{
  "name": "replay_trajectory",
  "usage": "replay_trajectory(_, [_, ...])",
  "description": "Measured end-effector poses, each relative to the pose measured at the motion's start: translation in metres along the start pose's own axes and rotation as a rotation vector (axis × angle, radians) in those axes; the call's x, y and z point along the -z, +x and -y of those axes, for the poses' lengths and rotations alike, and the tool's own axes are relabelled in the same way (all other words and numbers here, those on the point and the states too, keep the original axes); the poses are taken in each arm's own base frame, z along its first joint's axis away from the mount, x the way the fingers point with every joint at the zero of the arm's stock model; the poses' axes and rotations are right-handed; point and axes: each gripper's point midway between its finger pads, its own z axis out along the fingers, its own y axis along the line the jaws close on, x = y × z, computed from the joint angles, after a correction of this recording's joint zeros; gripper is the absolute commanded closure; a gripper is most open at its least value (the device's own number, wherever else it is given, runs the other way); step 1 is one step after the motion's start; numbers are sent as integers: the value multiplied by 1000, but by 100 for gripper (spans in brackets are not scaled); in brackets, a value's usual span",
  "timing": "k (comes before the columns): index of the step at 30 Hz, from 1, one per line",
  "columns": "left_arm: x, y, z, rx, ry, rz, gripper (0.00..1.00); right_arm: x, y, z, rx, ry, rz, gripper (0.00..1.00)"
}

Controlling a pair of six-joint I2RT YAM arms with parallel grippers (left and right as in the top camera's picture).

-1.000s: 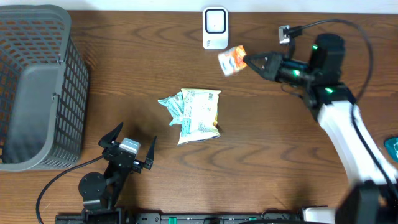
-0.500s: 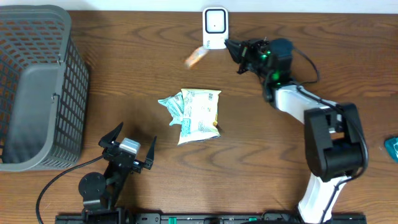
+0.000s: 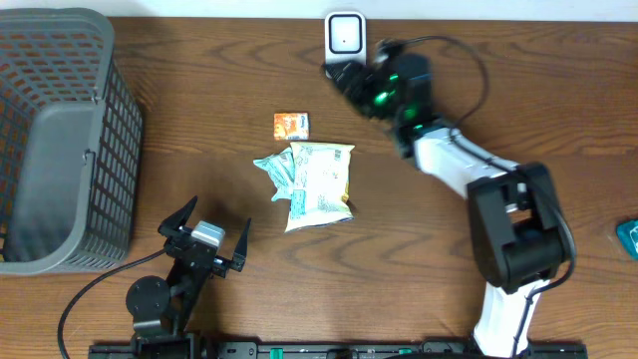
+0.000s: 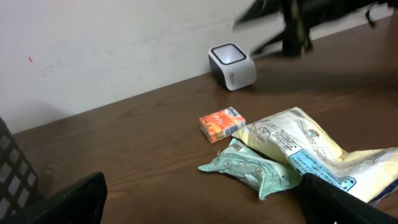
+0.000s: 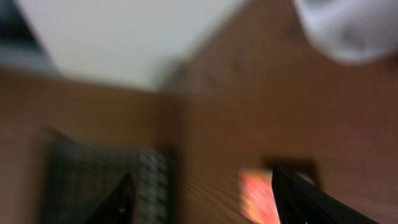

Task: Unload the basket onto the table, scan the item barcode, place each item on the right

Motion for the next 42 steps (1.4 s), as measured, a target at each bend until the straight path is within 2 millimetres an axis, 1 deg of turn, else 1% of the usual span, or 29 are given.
replay_trajectory(1, [0,0,0,0,0,0,2,-7,19,3,66,31,-38,38])
replay_trajectory(4, [0,0,0,0,0,0,2,-21,57,2,250,78,-92,40])
replay_trajectory(6, [0,0,0,0,0,0,2,-27,76,0,362,104,-112,44])
replay_trajectory(8, [0,0,0,0,0,0,2,-30,87,1,443,141,-123,48])
replay_trajectory(10, [0,0,0,0,0,0,2,-32,88,2,514,178,-109,51])
replay_trajectory(13, [0,0,0,0,0,0,2,-34,73,-1,597,226,-43,51])
replay_trajectory(16, [0,0,0,0,0,0,2,-33,62,1,636,268,2,50])
replay_trajectory(19, [0,0,0,0,0,0,2,-31,58,5,659,299,15,50])
replay_trajectory(21, [0,0,0,0,0,0,2,-31,59,8,673,315,8,53])
replay_trajectory(23, [0,0,0,0,0,0,2,-31,65,16,683,340,-19,59])
replay_trajectory(25, [0,0,0,0,0,0,2,-32,74,28,684,371,-57,65])
replay_trajectory(26, [0,0,0,0,0,0,2,-33,81,36,679,390,-82,65])
replay_trajectory(27, [0,0,0,0,0,0,2,-34,86,45,672,411,-102,63])
replay_trajectory(29, [0,0,0,0,0,0,2,-36,96,63,651,449,-133,49])
replay_trajectory(31, [0,0,0,0,0,0,2,-40,103,78,636,474,-146,44])
replay_trajectory(32, [0,0,0,0,0,0,2,-42,103,80,630,477,-138,41])
replay_trajectory(37, [0,0,0,0,0,0,2,-46,93,70,562,456,-91,41])
replay_trajectory(42, [0,0,0,0,0,0,2,-53,78,49,476,390,-58,43])
